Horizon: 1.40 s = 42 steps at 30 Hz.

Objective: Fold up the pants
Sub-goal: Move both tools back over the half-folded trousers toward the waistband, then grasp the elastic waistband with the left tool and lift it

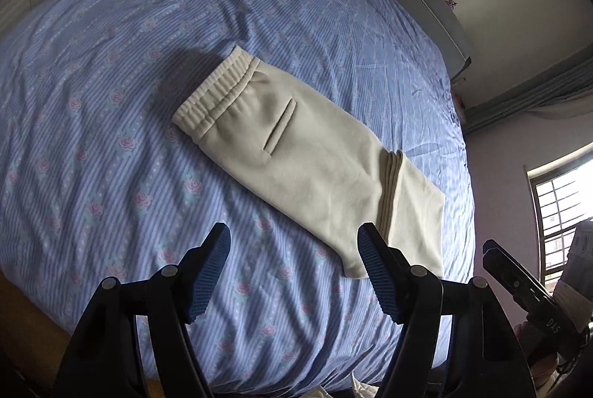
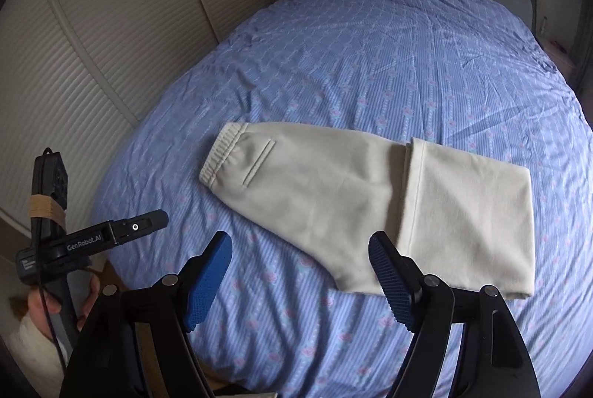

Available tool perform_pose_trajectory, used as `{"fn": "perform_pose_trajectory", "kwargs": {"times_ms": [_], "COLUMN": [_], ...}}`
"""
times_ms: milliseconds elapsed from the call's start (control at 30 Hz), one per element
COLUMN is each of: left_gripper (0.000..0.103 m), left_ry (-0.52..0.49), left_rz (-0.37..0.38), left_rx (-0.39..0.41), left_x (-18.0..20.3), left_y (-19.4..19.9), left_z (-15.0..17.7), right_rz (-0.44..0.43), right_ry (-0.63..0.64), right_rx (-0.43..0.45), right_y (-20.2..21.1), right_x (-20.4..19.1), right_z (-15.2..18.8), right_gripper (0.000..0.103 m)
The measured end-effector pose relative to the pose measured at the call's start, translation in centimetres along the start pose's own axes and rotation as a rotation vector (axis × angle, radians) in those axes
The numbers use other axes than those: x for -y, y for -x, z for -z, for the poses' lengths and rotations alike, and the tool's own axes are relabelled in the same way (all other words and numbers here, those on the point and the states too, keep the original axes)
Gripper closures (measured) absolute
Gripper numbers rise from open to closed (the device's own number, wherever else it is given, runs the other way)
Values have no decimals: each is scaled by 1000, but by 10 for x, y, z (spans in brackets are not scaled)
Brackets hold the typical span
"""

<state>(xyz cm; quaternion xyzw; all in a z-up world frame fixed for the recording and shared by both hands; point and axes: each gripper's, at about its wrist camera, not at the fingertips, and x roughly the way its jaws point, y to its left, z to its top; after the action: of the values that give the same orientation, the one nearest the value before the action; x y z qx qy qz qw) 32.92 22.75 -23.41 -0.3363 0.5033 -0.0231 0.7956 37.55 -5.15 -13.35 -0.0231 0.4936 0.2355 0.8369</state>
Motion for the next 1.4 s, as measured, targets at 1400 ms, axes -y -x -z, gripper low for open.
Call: {"fn": "perform_pose_trajectory", "kwargs": {"times_ms": [1400], "left_gripper": [58], "left_ry": [2], "left_rz": [672], "left_rx": [-392], "left_x": [-88], "left_y": [-169], "left_z": [-184], "right_rz": [102], "right_ry": [-46], "right_rx": [-251], "right_y": [-195], "right_x": [-83], "right_z": [-86], "right_gripper": [26]}}
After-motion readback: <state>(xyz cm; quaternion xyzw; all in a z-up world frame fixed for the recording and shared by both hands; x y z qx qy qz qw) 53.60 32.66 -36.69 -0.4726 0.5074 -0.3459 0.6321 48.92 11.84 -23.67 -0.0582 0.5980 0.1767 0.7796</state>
